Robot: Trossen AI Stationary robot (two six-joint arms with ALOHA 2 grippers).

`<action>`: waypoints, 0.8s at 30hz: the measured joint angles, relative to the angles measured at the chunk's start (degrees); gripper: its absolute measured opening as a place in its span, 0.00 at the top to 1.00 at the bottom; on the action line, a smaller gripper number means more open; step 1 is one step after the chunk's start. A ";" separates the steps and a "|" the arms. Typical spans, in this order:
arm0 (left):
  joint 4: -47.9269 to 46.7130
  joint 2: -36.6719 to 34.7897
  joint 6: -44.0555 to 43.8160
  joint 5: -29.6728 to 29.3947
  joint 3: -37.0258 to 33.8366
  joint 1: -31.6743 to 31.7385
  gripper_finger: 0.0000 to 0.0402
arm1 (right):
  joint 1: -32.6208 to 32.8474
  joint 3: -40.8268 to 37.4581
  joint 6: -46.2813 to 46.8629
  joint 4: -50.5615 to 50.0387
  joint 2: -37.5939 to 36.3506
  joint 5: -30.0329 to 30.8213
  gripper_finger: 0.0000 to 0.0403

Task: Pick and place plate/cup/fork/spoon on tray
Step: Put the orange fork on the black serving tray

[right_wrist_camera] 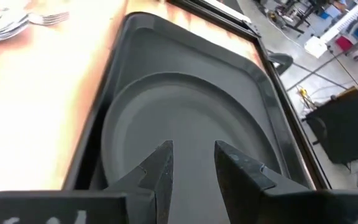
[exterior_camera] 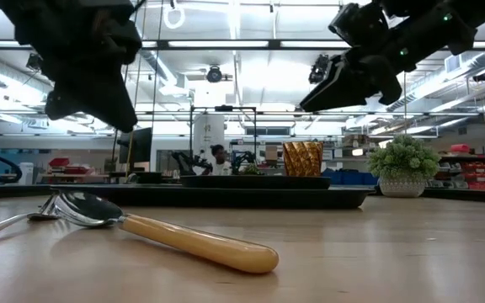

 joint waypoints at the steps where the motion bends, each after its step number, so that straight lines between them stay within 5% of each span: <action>1: 0.20 0.00 -2.01 -2.64 0.00 -1.03 0.82 | 0.51 0.00 -0.24 -0.34 -0.06 0.02 0.69; 10: 5.44 1.59 -13.41 -16.74 0.00 -8.44 0.83 | 3.98 0.02 0.29 -6.22 -6.63 0.16 0.69; 24: 15.30 13.34 -17.14 -15.23 4.36 -9.23 0.84 | 10.27 0.04 4.03 -14.34 -10.40 -0.65 0.69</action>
